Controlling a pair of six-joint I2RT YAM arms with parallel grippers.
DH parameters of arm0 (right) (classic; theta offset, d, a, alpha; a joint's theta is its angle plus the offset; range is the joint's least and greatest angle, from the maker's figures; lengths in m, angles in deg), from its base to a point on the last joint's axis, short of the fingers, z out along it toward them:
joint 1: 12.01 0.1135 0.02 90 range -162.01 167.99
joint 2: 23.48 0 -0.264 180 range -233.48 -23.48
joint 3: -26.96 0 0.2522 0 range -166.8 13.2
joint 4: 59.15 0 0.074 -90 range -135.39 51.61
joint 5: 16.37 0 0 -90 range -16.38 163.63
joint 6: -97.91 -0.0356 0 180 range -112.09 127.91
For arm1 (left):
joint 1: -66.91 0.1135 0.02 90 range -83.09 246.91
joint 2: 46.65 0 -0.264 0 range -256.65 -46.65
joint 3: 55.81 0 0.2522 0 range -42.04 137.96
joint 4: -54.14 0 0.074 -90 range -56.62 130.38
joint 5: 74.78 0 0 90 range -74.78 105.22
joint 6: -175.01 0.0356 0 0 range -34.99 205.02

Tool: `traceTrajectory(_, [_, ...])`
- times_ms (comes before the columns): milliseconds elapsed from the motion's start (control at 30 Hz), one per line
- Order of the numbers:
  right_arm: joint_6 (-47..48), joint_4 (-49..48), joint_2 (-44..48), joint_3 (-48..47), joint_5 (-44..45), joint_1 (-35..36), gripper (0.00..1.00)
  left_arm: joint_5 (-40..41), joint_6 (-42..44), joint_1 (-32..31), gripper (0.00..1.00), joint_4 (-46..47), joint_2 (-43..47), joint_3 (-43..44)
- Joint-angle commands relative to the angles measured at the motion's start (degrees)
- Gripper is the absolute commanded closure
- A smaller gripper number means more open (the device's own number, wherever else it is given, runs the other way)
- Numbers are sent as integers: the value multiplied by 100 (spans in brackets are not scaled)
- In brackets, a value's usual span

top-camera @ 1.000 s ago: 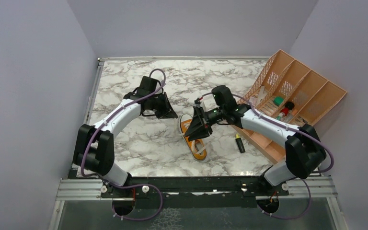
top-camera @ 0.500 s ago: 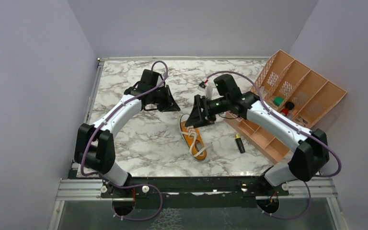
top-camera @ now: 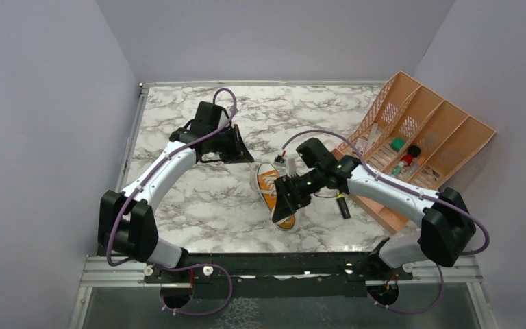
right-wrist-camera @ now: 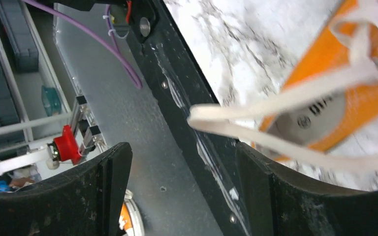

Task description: Tie the shoes

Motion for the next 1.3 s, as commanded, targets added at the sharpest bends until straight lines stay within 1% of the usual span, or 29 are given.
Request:
traceTrajectory(0, [-358,-1154,-326,-110,-44,458,17,97,-29,-23,100,-39,297,102])
traceTrajectory(67, [-442,-1370,-369,-159,365,767,17,125,-103,-23,100,-41,393,49])
traceTrajectory(133, [-516,-1853,-299,-10,812,1079,18,170,-136,-23,100,-43,495,3])
traceTrajectory(200, [-594,-2265,-238,140,1389,1346,20,192,-164,-23,100,-37,568,-37])
traceTrajectory(233, [-651,-2449,-242,191,1500,1373,24,194,-178,-23,100,-39,599,-45])
traceTrajectory(267, [-732,-2489,-283,91,1556,1377,31,187,-195,-23,100,-46,629,-61])
traceTrajectory(300, [-762,-2395,-353,-105,1565,1377,41,179,-208,-23,100,-49,650,-64])
traceTrajectory(333, [-763,-2267,-451,-382,1443,1377,56,169,-210,-23,100,-50,673,-72])
traceTrajectory(367, [-773,-2116,-551,-678,1274,1375,74,160,-203,-23,100,-44,683,-80])
traceTrajectory(400, [-825,-1929,-673,-973,1094,1377,83,166,-183,-23,100,-42,684,-88])
traceTrajectory(433, [-923,-1705,-777,-1334,922,1373,87,167,-151,-23,100,-37,674,-94])
traceTrajectory(467, [-1008,-1666,-865,-1504,751,1376,88,163,-104,-23,100,-40,642,-88])
traceTrajectory(533, [-1088,-1701,-962,-1701,460,1377,88,115,-30,-23,100,-41,569,-31])
traceTrajectory(600, [-1140,-1904,-1026,-1704,321,1376,87,60,27,-23,100,-37,469,60])
traceTrajectory(633, [-1233,-2008,-1074,-1654,300,1377,83,26,61,-23,100,-36,424,113])
traceTrajectory(667, [-1281,-2047,-1143,-1632,280,1377,75,-4,81,-23,100,-28,384,169])
traceTrajectory(733, [-1252,-2057,-1290,-1645,135,1377,56,-98,116,-23,100,-6,295,277])
traceTrajectory(767, [-1240,-2037,-1337,-1646,101,1377,49,-165,123,-23,100,5,247,323])
traceTrajectory(800, [-1191,-1973,-1356,-1657,83,1377,44,-236,124,-23,100,26,203,376])
traceTrajectory(833, [-1065,-1800,-1335,-1713,108,1370,42,-332,119,-23,100,64,141,426])
traceTrajectory(867, [-903,-1413,-1268,-1833,379,1368,39,-428,116,-23,100,108,125,480])
traceTrajectory(900, [-745,-1135,-1106,-1901,765,1339,34,-513,96,-23,100,186,102,517])
traceTrajectory(933, [-607,-1039,-873,-1854,1012,1241,30,-590,71,-28,100,306,108,545])
traceTrajectory(967, [-547,-1032,-628,-1734,1154,1066,28,-656,-5,-24,100,464,116,546])
traceTrajectory(1033, [-421,-1062,-84,-1370,1261,498,26,-759,-220,-23,100,907,143,515])
traceTrajectory(1100, [-273,-1300,311,-874,936,-257,23,-861,-577,-32,100,1544,115,471])
traceTrajectory(1167, [-86,-1510,355,-562,485,-795,23,-927,-967,-66,100,2085,38,445])
traceTrajectory(1267, [246,-1630,95,-547,401,-902,23,-1050,-1286,-176,100,2479,-163,574])
